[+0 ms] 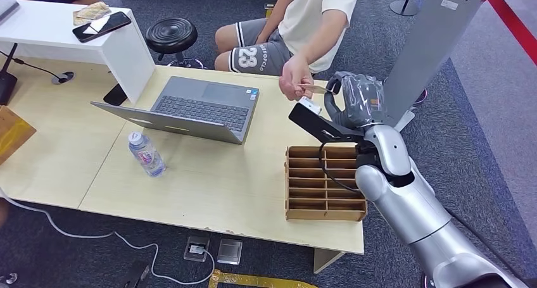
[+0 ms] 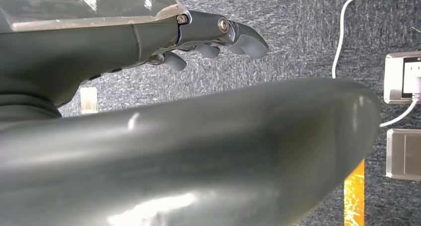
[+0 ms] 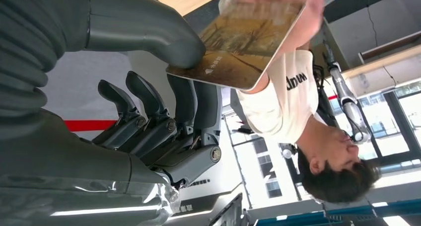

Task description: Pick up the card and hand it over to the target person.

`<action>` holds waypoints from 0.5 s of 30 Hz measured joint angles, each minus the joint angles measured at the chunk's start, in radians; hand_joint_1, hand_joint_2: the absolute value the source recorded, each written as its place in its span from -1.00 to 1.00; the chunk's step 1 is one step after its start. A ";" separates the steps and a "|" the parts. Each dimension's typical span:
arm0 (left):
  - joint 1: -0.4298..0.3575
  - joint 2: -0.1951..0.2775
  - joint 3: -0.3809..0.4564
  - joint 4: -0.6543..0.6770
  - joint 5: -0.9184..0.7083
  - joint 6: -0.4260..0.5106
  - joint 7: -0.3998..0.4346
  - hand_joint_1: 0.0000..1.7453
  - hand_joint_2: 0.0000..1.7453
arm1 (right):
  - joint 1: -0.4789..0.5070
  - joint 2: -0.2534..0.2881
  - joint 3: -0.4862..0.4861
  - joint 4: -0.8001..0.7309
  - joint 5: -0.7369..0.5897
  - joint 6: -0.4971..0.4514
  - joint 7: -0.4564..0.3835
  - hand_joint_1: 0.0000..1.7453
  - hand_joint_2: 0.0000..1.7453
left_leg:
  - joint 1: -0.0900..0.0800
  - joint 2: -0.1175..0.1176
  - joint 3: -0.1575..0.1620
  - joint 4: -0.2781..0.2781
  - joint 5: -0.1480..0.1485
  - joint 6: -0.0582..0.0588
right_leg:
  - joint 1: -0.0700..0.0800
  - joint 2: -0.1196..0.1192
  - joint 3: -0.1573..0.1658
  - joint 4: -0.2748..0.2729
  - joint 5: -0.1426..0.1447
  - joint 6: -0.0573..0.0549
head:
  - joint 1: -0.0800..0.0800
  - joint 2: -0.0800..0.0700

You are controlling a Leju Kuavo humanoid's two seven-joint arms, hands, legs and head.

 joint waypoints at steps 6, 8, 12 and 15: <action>0.001 0.002 -0.010 -0.001 -0.013 -0.017 -0.020 -1.00 -1.00 | 0.006 -0.018 0.001 -0.029 -0.010 0.004 0.009 -1.00 1.00 | 0.000 -0.001 0.000 0.000 0.000 0.000 | 0.000 -0.001 0.000 0.000 -0.001 0.000 | 0.000 0.000; 0.004 0.002 0.000 0.000 -0.003 -0.009 -0.027 -1.00 -1.00 | 0.011 -0.025 -0.001 -0.050 -0.019 0.003 0.012 -1.00 1.00 | 0.000 -0.001 0.000 0.000 0.000 0.000 | 0.000 -0.001 0.000 0.000 -0.001 0.000 | 0.000 0.000; 0.010 0.004 0.001 0.000 0.001 -0.002 -0.016 -1.00 -1.00 | 0.019 -0.040 -0.004 -0.101 -0.022 -0.004 0.019 -1.00 1.00 | 0.000 -0.001 0.000 0.000 0.000 0.000 | 0.000 -0.001 0.001 -0.001 0.000 0.000 | 0.000 0.000; 0.010 0.005 -0.001 0.000 0.000 0.001 -0.014 -1.00 -1.00 | 0.025 -0.051 -0.006 -0.128 -0.022 -0.004 0.026 -1.00 1.00 | 0.000 -0.001 0.000 0.000 0.000 0.000 | 0.000 -0.001 0.000 -0.001 0.000 0.000 | 0.000 0.000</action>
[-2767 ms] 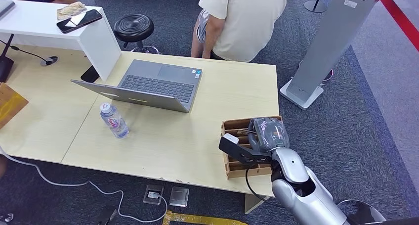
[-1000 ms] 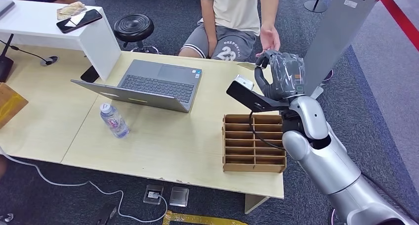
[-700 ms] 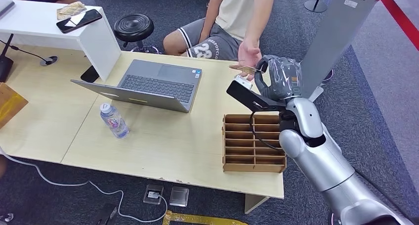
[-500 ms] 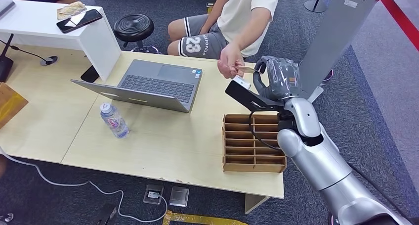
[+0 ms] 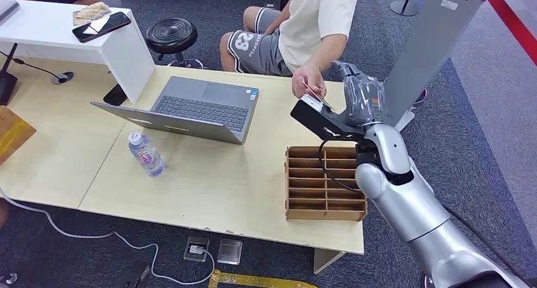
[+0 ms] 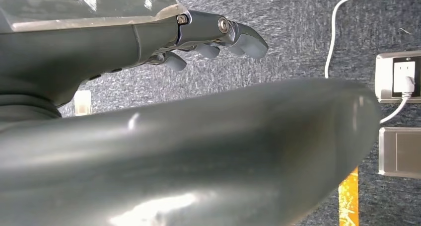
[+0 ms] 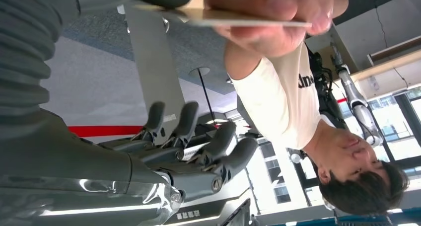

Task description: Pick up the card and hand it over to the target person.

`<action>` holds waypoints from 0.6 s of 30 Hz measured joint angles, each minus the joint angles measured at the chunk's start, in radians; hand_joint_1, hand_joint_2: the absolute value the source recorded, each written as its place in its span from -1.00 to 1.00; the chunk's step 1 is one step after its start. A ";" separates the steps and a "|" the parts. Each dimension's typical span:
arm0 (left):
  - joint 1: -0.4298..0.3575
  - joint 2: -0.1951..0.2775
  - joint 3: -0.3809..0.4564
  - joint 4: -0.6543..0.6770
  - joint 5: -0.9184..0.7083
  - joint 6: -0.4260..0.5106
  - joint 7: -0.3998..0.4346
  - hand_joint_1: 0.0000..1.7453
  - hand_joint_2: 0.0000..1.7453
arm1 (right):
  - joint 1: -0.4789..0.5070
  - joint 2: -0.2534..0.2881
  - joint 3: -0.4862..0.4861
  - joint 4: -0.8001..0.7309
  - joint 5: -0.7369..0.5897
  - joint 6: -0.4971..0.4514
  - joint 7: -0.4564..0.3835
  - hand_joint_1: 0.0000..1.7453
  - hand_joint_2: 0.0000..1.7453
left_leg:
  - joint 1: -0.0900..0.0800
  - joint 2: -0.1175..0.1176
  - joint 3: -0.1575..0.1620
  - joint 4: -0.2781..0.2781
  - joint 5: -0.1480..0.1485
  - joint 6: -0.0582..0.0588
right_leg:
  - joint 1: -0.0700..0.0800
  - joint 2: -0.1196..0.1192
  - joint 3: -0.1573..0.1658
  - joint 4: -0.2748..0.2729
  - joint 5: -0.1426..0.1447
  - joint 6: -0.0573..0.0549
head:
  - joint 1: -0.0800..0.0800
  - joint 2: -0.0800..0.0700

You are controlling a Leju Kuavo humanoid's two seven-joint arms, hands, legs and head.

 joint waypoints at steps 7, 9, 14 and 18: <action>-0.002 0.002 -0.010 -0.002 -0.006 0.000 -0.001 -1.00 -1.00 | 0.020 -0.025 -0.009 -0.041 0.003 0.017 0.025 -1.00 1.00 | 0.000 -0.002 0.000 0.000 0.000 0.000 | 0.000 -0.002 0.001 -0.001 0.000 0.000 | 0.000 0.000; -0.002 0.002 -0.011 -0.002 -0.006 0.000 -0.001 -1.00 -1.00 | 0.022 -0.027 -0.010 -0.044 0.004 0.018 0.027 -1.00 1.00 | 0.000 -0.002 0.000 0.000 0.000 0.000 | 0.000 -0.002 0.001 -0.001 0.000 0.000 | 0.000 0.000; -0.004 0.002 -0.014 -0.002 -0.008 0.002 0.000 -1.00 -1.00 | 0.027 -0.034 -0.014 -0.055 0.003 0.020 0.032 -1.00 1.00 | 0.000 -0.001 0.000 0.000 0.000 0.000 | 0.000 -0.001 0.000 0.000 0.000 0.000 | 0.000 0.000; -0.002 0.003 -0.010 -0.003 -0.001 0.006 0.002 -1.00 -1.00 | 0.065 -0.057 -0.067 -0.136 -0.098 -0.002 0.011 -1.00 1.00 | 0.000 -0.002 0.001 -0.001 0.001 0.000 | 0.000 -0.002 0.001 -0.001 0.000 0.000 | 0.000 0.000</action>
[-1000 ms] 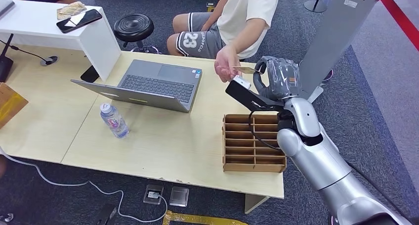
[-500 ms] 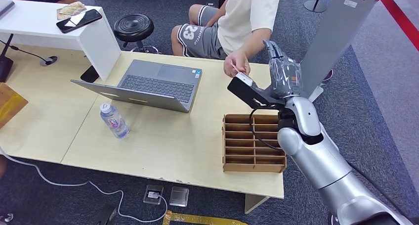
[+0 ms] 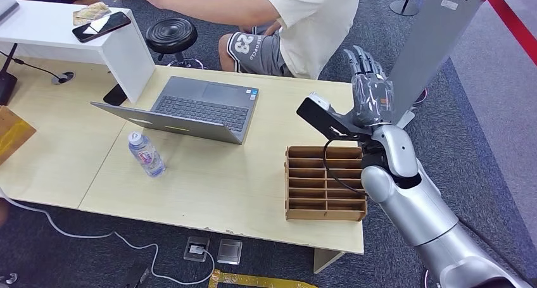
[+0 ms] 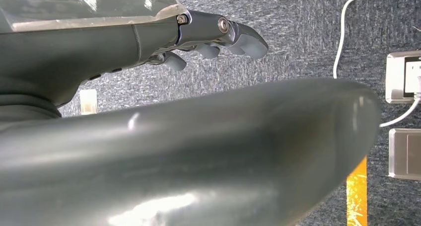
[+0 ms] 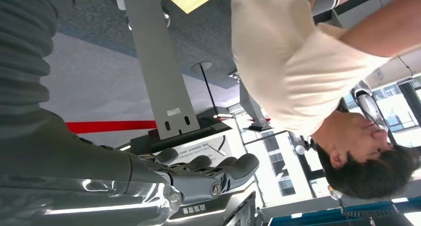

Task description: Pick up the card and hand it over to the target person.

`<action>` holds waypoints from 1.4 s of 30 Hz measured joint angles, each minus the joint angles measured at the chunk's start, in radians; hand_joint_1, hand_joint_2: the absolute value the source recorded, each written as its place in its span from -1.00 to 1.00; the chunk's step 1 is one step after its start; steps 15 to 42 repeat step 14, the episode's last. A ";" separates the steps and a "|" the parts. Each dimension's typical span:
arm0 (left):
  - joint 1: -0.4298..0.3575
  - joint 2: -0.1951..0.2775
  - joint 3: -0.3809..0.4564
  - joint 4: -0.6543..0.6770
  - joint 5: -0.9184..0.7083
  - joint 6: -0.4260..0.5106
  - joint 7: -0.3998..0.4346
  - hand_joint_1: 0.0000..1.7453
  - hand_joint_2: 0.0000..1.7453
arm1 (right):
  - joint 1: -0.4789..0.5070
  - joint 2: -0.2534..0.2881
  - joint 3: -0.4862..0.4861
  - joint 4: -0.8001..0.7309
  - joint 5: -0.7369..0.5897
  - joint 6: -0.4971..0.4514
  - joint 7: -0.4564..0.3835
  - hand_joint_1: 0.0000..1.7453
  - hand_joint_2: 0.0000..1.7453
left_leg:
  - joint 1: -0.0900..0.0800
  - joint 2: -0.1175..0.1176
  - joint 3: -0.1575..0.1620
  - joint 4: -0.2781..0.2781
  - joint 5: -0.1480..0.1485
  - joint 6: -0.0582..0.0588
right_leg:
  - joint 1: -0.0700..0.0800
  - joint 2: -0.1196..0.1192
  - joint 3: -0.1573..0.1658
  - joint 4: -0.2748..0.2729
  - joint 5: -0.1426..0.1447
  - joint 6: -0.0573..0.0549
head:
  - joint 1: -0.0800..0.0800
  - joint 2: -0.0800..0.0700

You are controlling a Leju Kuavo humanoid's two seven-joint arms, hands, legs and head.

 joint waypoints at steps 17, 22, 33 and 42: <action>0.005 -0.009 0.039 -0.002 0.040 0.025 0.014 -1.00 -1.00 | 0.324 -0.109 -0.209 -0.442 -0.588 -0.106 -0.322 -1.00 1.00 | 0.000 -0.003 0.000 0.000 0.000 0.000 | 0.000 -0.003 0.001 -0.001 -0.001 0.000 | 0.000 0.000; 0.005 -0.009 0.039 -0.002 0.040 0.025 0.014 -1.00 -1.00 | 0.324 -0.109 -0.209 -0.442 -0.588 -0.106 -0.322 -1.00 1.00 | 0.000 -0.003 0.000 0.000 0.000 0.000 | 0.000 -0.003 0.001 -0.001 -0.001 0.000 | 0.000 0.000; 0.005 -0.009 0.039 -0.002 0.040 0.025 0.014 -1.00 -1.00 | 0.324 -0.109 -0.209 -0.442 -0.588 -0.106 -0.322 -1.00 1.00 | 0.000 -0.003 0.000 0.000 0.000 0.000 | 0.000 -0.003 0.001 -0.001 -0.001 0.000 | 0.000 0.000; 0.005 -0.009 0.039 -0.002 0.040 0.025 0.014 -1.00 -1.00 | 0.324 -0.109 -0.209 -0.442 -0.588 -0.106 -0.322 -1.00 1.00 | 0.000 -0.003 0.000 0.000 0.000 0.000 | 0.000 -0.003 0.001 -0.001 -0.001 0.000 | 0.000 0.000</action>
